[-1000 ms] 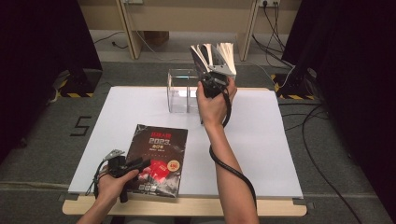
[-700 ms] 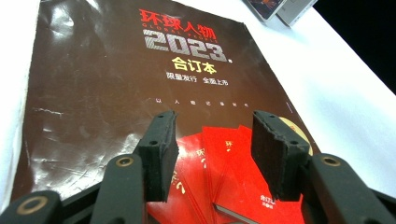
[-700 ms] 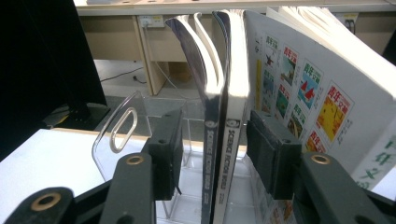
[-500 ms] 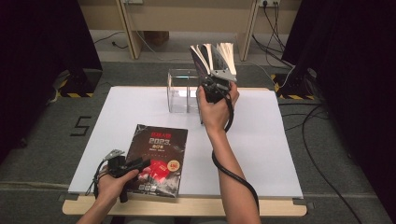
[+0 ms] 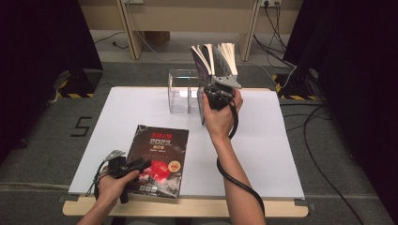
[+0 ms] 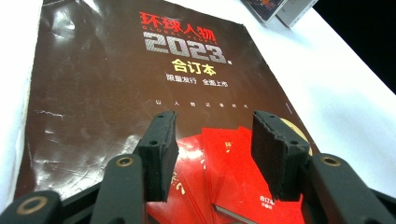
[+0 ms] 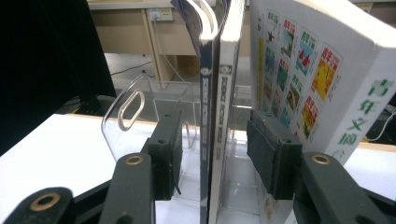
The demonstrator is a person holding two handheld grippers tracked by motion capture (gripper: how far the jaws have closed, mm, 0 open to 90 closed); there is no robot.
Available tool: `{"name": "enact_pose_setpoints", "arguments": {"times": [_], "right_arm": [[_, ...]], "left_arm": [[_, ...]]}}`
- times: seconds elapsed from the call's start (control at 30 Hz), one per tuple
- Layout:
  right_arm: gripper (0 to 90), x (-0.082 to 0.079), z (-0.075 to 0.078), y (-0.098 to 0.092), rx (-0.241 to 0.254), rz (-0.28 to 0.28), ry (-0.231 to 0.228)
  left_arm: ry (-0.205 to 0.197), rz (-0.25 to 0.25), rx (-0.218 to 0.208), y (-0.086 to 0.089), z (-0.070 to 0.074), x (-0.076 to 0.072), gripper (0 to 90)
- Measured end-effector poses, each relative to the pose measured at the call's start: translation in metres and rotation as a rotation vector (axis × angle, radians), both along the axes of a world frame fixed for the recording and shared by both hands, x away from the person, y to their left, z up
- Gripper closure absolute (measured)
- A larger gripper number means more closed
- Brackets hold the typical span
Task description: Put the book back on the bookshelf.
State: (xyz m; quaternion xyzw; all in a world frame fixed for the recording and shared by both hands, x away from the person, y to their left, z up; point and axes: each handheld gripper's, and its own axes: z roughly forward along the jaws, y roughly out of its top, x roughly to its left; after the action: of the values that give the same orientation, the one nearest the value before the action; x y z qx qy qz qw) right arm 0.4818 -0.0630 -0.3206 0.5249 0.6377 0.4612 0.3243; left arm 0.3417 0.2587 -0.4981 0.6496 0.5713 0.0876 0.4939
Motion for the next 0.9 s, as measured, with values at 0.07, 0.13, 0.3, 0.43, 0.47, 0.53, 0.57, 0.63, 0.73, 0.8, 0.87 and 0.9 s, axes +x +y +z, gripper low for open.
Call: {"name": "enact_pose_setpoints", "arguments": {"times": [0.07,0.13,0.3,0.43,0.47,0.53,0.57,0.63,0.73,0.8,0.87,0.9], "right_arm": [[55.5,-0.003,-0.001,-0.002,0.007,0.005,0.009],[55.5,-0.005,-0.002,-0.004,0.004,0.010,0.009],[55.5,-0.013,-0.005,-0.009,0.036,0.027,0.030],[55.5,-0.019,-0.008,-0.015,0.032,0.032,0.039],[55.5,-0.020,-0.009,-0.016,0.030,0.035,0.043],[55.5,-0.023,-0.012,-0.020,0.034,0.043,0.054],[55.5,-0.025,-0.013,-0.021,0.037,0.043,0.059],[55.5,-0.028,-0.016,-0.024,0.043,0.051,0.070],[55.5,-0.034,-0.021,-0.028,0.038,0.060,0.087],[55.4,-0.037,-0.024,-0.030,0.039,0.065,0.098],[55.4,-0.040,-0.027,-0.032,0.039,0.068,0.114],[55.4,-0.041,-0.029,-0.034,0.041,0.072,0.119]], "left_arm": [[-0.002,-0.001,0.002,0.000,0.000,0.000,49.8],[-0.003,-0.001,0.003,0.000,0.001,0.000,49.8],[-0.005,-0.003,0.009,-0.001,0.001,0.000,49.8],[-0.005,-0.003,0.011,-0.001,0.001,-0.001,49.8],[-0.005,-0.002,0.011,-0.001,0.001,-0.001,49.8],[-0.007,-0.003,0.014,-0.001,0.002,0.000,49.9],[-0.007,-0.001,0.013,-0.001,0.002,0.000,49.8],[-0.008,0.001,0.014,-0.001,0.002,0.000,49.9],[-0.009,0.005,0.013,0.000,0.003,0.000,50.3],[-0.009,0.004,0.015,0.000,0.003,0.000,50.7],[-0.009,0.005,0.016,0.000,0.004,0.000,50.9],[-0.010,0.005,0.016,0.000,0.004,0.000,50.9]]}}
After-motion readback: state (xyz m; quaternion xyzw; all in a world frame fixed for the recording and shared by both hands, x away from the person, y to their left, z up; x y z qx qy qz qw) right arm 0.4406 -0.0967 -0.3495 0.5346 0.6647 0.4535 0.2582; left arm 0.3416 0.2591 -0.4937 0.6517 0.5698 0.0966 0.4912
